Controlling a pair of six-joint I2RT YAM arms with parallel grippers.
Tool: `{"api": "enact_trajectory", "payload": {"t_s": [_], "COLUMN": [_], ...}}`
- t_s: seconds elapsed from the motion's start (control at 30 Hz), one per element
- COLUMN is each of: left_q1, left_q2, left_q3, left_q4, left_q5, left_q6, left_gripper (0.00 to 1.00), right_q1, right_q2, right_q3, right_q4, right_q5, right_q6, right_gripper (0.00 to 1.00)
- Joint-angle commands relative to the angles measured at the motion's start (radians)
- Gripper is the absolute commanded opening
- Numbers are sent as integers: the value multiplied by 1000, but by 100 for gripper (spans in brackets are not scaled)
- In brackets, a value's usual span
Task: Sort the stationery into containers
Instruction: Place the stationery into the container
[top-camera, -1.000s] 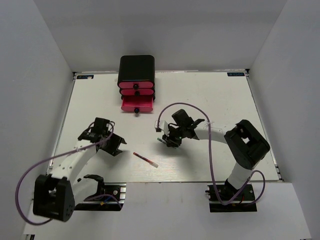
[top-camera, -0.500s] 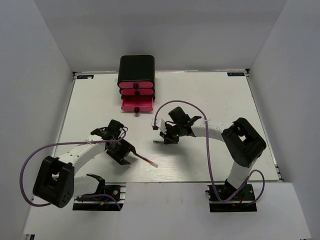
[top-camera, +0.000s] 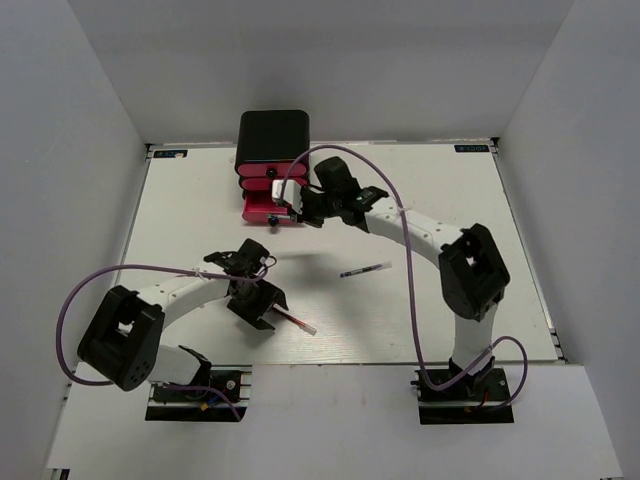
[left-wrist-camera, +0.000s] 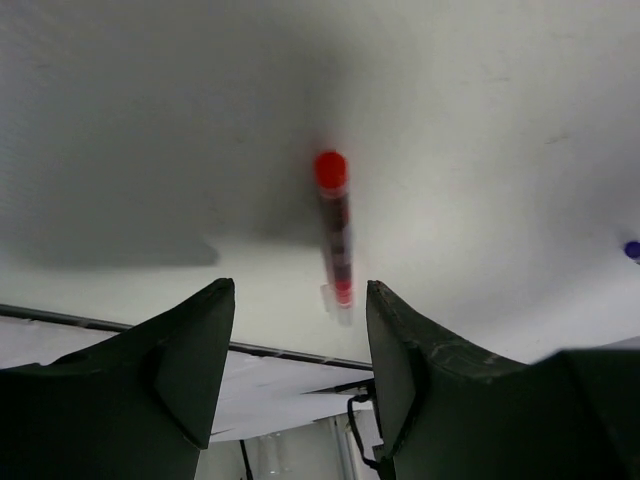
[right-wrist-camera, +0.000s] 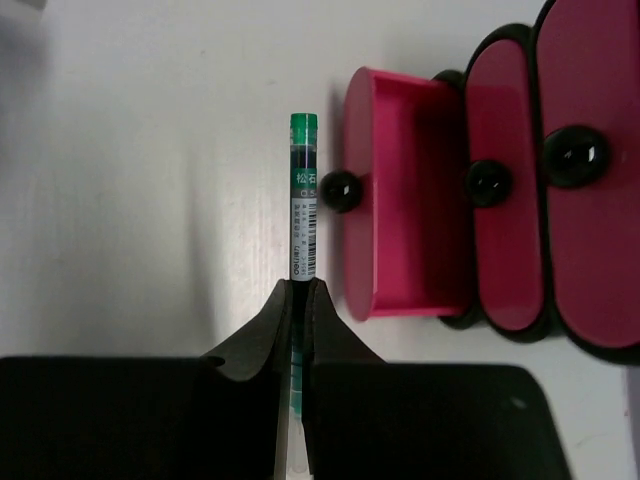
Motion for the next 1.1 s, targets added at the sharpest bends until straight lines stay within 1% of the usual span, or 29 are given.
{"api": "enact_trajectory", "payload": {"t_s": [0.0, 0.07, 0.1, 0.2, 0.23, 0.33, 0.5, 0.6, 0.63, 0.67, 0.73, 0.77, 0.8, 0.9, 0.97, 1.0, 1.07], "left_q1": [-16, -35, -35, -47, -58, -69, -78, -88, -89, -89, -98, -98, -98, -107, -107, -118, -118], "left_q2": [22, 43, 56, 56, 56, 56, 46, 69, 79, 79, 79, 79, 88, 97, 97, 108, 117], "left_q3": [44, 55, 55, 55, 55, 55, 46, 46, 46, 57, 57, 57, 57, 57, 57, 57, 76], "left_q4": [47, 58, 70, 79, 79, 69, 69, 69, 69, 60, 59, 59, 50, 50, 50, 50, 50], "left_q5": [-26, -26, -26, -26, -26, -35, -44, -44, -44, -44, -55, -55, -55, -55, -55, -55, -64], "left_q6": [-55, -55, -64, -64, -73, -73, -92, -92, -92, -101, -101, -101, -101, -110, -110, -119, -119], "left_gripper": [66, 67, 67, 67, 67, 67, 68, 68, 68, 68, 68, 68, 67, 65, 64, 64, 63], "right_q1": [1, 1, 2, 2, 4, -1, 1, -1, -1, -2, -2, -2, -2, -2, -7, -5, -12], "right_q2": [100, 127, 171, 231, 260, 326, 371, 404, 406, 412, 417, 414, 412, 398, 372, 365, 325], "right_q3": [100, 163, 182, 274, 319, 385, 441, 452, 447, 440, 435, 423, 417, 390, 374, 349, 328], "right_q4": [-8, 5, 15, 50, 87, 104, 127, 129, 136, 136, 143, 146, 150, 169, 176, 176, 215], "right_q5": [20, 34, 34, 52, 57, 86, 69, 59, 56, 46, 40, 36, 36, 31, 25, 16, 10], "right_q6": [-68, -77, -77, -76, -65, -57, -83, -94, -96, -97, -99, -100, -102, -96, -85, -74, -62], "right_gripper": [0, 0, 0, 0, 0, 0, 0, 0, 1, 13, 20, 25, 25, 30, 30, 32, 33]}}
